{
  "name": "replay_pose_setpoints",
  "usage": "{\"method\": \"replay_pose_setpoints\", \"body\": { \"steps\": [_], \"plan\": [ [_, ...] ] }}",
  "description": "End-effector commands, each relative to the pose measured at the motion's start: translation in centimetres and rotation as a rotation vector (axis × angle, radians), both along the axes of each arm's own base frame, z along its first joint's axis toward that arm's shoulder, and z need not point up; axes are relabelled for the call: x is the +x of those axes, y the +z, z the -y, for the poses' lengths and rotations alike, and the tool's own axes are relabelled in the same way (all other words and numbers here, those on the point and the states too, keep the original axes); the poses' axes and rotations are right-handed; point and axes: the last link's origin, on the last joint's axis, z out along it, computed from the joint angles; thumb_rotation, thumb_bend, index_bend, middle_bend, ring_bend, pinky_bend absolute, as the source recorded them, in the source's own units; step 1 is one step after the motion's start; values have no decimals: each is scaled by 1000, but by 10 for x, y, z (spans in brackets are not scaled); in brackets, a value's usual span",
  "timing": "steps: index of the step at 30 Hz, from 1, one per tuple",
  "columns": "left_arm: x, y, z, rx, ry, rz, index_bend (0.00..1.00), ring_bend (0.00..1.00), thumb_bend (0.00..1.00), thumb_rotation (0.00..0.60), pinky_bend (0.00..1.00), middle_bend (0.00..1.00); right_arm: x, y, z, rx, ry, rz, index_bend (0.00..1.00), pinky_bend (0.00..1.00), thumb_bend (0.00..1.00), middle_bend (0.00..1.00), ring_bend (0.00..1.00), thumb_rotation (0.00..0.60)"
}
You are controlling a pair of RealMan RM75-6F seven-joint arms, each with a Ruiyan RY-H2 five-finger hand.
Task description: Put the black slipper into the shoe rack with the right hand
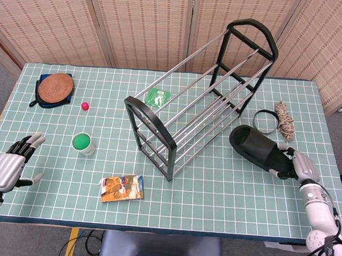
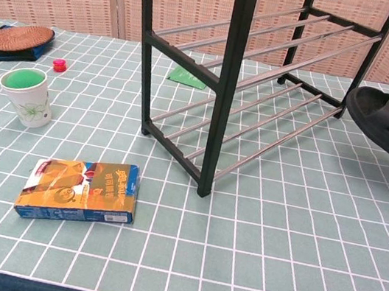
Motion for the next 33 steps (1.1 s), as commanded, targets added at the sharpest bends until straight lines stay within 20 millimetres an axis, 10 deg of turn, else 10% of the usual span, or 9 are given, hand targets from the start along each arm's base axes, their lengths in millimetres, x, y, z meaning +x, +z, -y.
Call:
{"method": "replay_pose_setpoints", "body": {
  "steps": [1,33],
  "plan": [
    [0,2,2,-4,-4,9,0,0,262,600,108,22,6,-6,7,-20,-19,23,269,303,203,250,197,600],
    [0,23,14,16,-42,91,0,0,262,600,107,22,56,-36,100,13,-1,114,269,303,204,249,197,600]
  ]
}}
